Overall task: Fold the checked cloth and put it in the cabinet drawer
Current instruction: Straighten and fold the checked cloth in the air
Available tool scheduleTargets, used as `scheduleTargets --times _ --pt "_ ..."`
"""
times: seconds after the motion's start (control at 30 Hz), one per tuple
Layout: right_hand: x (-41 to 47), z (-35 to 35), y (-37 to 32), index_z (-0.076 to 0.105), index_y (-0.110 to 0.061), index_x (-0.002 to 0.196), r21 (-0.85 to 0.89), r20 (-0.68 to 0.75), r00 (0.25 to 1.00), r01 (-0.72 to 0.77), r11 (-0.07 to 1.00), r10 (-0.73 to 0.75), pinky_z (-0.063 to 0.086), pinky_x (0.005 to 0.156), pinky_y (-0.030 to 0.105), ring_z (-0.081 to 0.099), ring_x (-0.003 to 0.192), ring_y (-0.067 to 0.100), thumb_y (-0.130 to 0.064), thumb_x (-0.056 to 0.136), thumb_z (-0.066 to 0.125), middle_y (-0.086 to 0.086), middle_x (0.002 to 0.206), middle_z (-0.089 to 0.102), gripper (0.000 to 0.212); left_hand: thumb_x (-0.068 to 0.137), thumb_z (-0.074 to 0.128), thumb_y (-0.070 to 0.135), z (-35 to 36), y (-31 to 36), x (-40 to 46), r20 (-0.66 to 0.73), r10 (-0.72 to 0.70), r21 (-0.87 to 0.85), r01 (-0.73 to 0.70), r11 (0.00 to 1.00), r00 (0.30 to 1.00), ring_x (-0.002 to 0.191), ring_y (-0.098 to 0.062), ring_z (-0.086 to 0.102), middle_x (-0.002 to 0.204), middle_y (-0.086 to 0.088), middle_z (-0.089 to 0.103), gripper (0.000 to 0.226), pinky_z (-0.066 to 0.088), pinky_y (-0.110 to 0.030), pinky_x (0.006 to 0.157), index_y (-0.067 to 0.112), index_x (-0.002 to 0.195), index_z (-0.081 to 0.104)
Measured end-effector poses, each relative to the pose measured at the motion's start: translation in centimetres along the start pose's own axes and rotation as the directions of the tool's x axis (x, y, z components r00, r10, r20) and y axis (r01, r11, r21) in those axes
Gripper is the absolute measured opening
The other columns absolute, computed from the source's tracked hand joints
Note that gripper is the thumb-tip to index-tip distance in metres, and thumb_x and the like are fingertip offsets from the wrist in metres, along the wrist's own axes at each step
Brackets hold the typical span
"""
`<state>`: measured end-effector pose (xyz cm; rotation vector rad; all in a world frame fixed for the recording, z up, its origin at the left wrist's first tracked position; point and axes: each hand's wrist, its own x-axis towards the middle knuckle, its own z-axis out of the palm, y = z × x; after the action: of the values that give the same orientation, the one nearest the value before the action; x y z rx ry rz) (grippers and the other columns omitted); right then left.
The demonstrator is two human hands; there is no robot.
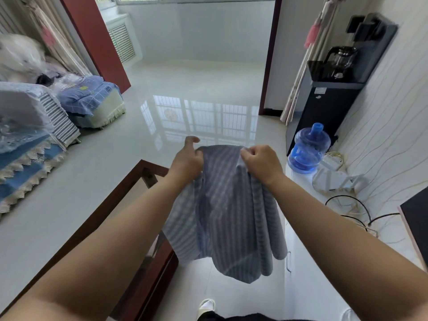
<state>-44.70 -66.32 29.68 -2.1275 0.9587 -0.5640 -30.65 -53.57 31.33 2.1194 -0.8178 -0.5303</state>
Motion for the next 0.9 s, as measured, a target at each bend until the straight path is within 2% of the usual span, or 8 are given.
scheduleTargets --times 0.1,0.17,0.3,0.4,0.5,0.63,0.8,0.9 --pt "-0.3 0.7 -1.4 0.049 -0.022 0.058 0.027 0.155 0.976 0.15 0.988 -0.152 0.041 0.059 0.028 0.048 0.056 0.008 -0.026 0.093 0.054 -0.01 0.058 0.051 0.035 0.097 0.049 0.035 1.0 1.1 -1.1 0.189 0.163 0.004 -0.166 0.986 0.968 0.056 -0.007 0.061 0.103 -0.009 0.068 0.045 0.046 -0.021 0.05 0.037 0.14 0.033" --pt "-0.3 0.6 -1.6 0.062 -0.023 0.072 0.07 0.25 0.947 0.188 0.98 -0.2 0.049 0.071 0.031 0.059 0.07 0.007 -0.027 0.092 0.056 -0.012 0.071 0.061 0.021 0.096 0.053 0.032 0.8 1.4 -1.5 0.333 0.231 0.0 -0.245 0.97 0.914 0.071 -0.003 0.062 0.101 -0.003 0.065 0.052 0.045 -0.017 0.061 0.046 0.141 0.031" --pt "-0.7 -0.2 -1.7 0.064 -0.005 0.075 0.2 0.345 0.894 0.225 0.954 -0.284 0.042 0.064 0.024 0.05 0.059 0.003 -0.025 0.09 0.061 -0.007 0.064 0.056 0.025 0.092 0.06 0.028 -0.5 1.1 -1.2 0.492 0.258 -0.02 -0.286 0.958 0.831 0.083 -0.008 0.064 0.095 0.007 0.068 0.034 0.051 -0.029 0.078 0.048 0.118 0.05" --pt "-0.9 -0.8 -2.2 0.06 -0.005 0.069 0.199 0.355 0.883 0.249 0.948 -0.307 0.038 0.061 0.025 0.044 0.059 0.009 -0.028 0.091 0.061 0.003 0.062 0.051 0.032 0.091 0.061 0.031 -0.6 1.3 -1.1 0.459 0.267 0.047 -0.323 0.945 0.847 0.069 -0.003 0.057 0.083 0.0 0.064 0.013 0.049 -0.031 0.067 0.021 0.1 0.061" --pt "-1.4 -0.8 -2.1 0.064 -0.001 0.077 0.21 0.322 0.899 0.237 0.949 -0.296 0.042 0.065 0.029 0.05 0.065 0.014 -0.028 0.093 0.058 0.018 0.071 0.061 0.032 0.091 0.056 0.044 -0.4 1.8 -1.0 0.406 0.273 0.197 -0.376 0.906 0.872 0.068 -0.014 0.054 0.084 -0.017 0.065 0.038 0.051 -0.043 0.067 0.006 0.091 0.061" --pt "-2.5 -0.9 -0.7 0.05 -0.012 0.092 0.331 0.164 0.967 0.132 0.934 -0.194 0.044 0.059 0.016 0.054 0.061 0.007 -0.021 0.092 0.059 0.003 0.072 0.061 0.012 0.09 0.06 0.042 -0.7 1.9 -0.5 0.351 0.235 0.262 -0.336 0.905 0.906 0.06 -0.015 0.046 0.062 -0.003 0.049 0.041 0.039 -0.031 0.057 0.003 0.075 0.055" --pt "-3.4 -0.7 2.2 0.04 -0.018 0.094 0.012 0.141 0.968 0.209 0.978 -0.209 0.047 0.064 0.031 0.057 0.067 0.018 -0.016 0.09 0.056 -0.006 0.075 0.054 0.017 0.093 0.059 0.031 -0.5 1.9 -0.7 0.371 0.227 0.257 -0.335 0.906 0.9 0.058 -0.011 0.044 0.062 0.004 0.048 0.03 0.036 -0.023 0.055 0.022 0.065 0.051" --pt "-3.1 -0.1 3.9 0.044 -0.021 0.091 -0.202 0.135 0.988 0.096 0.975 -0.07 0.046 0.066 0.034 0.057 0.073 0.024 -0.015 0.089 0.049 -0.004 0.081 0.055 0.007 0.093 0.058 0.032 -0.6 1.8 -0.7 0.393 0.207 0.274 -0.329 0.904 0.896 0.056 -0.011 0.043 0.06 0.005 0.046 0.031 0.035 -0.022 0.055 0.022 0.065 0.05"
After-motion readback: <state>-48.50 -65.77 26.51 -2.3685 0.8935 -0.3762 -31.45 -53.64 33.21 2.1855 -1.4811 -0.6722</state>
